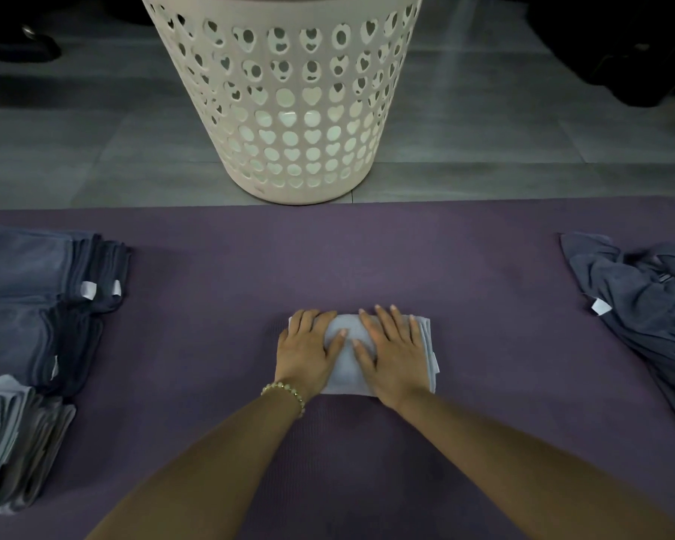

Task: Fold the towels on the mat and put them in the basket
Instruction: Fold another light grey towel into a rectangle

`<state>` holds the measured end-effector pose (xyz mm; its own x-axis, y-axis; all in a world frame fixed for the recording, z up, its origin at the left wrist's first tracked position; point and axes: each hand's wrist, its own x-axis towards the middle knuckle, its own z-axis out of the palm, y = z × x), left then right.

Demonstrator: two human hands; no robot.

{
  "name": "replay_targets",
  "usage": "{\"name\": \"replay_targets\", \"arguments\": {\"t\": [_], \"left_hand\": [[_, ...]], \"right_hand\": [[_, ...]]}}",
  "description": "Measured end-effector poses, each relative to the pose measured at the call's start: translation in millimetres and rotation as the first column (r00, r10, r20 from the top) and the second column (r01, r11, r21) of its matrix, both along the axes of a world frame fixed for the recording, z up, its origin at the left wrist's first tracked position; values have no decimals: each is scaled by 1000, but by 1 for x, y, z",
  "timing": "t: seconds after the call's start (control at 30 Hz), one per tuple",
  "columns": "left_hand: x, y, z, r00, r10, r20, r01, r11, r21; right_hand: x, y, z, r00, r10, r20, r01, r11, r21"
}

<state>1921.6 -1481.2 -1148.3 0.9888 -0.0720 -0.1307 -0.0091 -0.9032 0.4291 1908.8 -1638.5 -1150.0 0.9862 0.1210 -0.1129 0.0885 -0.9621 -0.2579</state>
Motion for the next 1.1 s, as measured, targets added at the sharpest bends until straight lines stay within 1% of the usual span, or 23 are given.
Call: {"name": "replay_targets", "arguments": {"t": [0.07, 0.1, 0.17, 0.23, 0.3, 0.37, 0.4, 0.43, 0.47, 0.53, 0.57, 0.63, 0.7, 0.8, 0.87, 0.97, 1.03, 1.1], "left_hand": [[3, 0, -2, 997, 74, -39, -76, 996, -56], [3, 0, -3, 992, 111, -54, -115, 990, -80], [4, -2, -1, 981, 179, -80, -187, 975, -118], [6, -4, 4, 957, 261, -130, -279, 950, -143], [7, -5, 12, 905, 363, -223, -404, 897, -179], [11, -4, 17, 820, 446, -357, -539, 813, -222], [13, -1, 19, 775, 458, -436, -587, 777, -227], [16, 3, 21, 735, 438, -517, -614, 754, -235], [17, 8, 26, 703, 392, -593, -625, 738, -253], [20, 19, 35, 665, 269, -696, -628, 706, -327], [21, 23, 41, 664, 209, -718, -617, 695, -368], [21, 32, 52, 695, 85, -714, -561, 685, -465], [23, 43, 66, 743, -3, -669, -475, 702, -531], [26, 72, 93, 783, -74, -617, -401, 698, -593], [29, 100, 110, 793, -91, -602, -375, 706, -601], [31, 153, 132, 799, -51, -599, -381, 727, -571], [30, 192, 145, 791, 12, -612, -432, 720, -544], [25, 232, 162, 771, 50, -634, -488, 687, -539]], "right_hand": [[0, -7, -1, 992, -119, -32, 118, 993, -14], [0, -13, -1, 979, -196, -61, 197, 980, 3], [-2, -28, 1, 934, -324, -152, 337, 939, 68], [-6, -39, 6, 887, -406, -222, 439, 889, 129], [-8, -42, 10, 849, -460, -259, 506, 850, 148], [-7, -40, 14, 816, -487, -311, 555, 811, 186], [-5, -38, 16, 791, -502, -348, 593, 768, 242], [-2, -36, 18, 760, -519, -393, 640, 705, 306], [1, -35, 20, 721, -533, -443, 687, 636, 352], [6, -35, 24, 640, -544, -543, 765, 516, 386], [8, -36, 26, 609, -523, -596, 791, 458, 406], [9, -39, 33, 576, -401, -713, 814, 359, 456], [10, -37, 44, 582, -227, -781, 800, 335, 499], [12, -20, 63, 614, 12, -789, 750, 301, 589], [15, 0, 77, 613, 129, -779, 725, 300, 620], [21, 41, 97, 585, 233, -777, 710, 316, 629], [26, 76, 108, 569, 284, -772, 684, 357, 636], [33, 112, 117, 585, 308, -750, 636, 400, 660]]}}
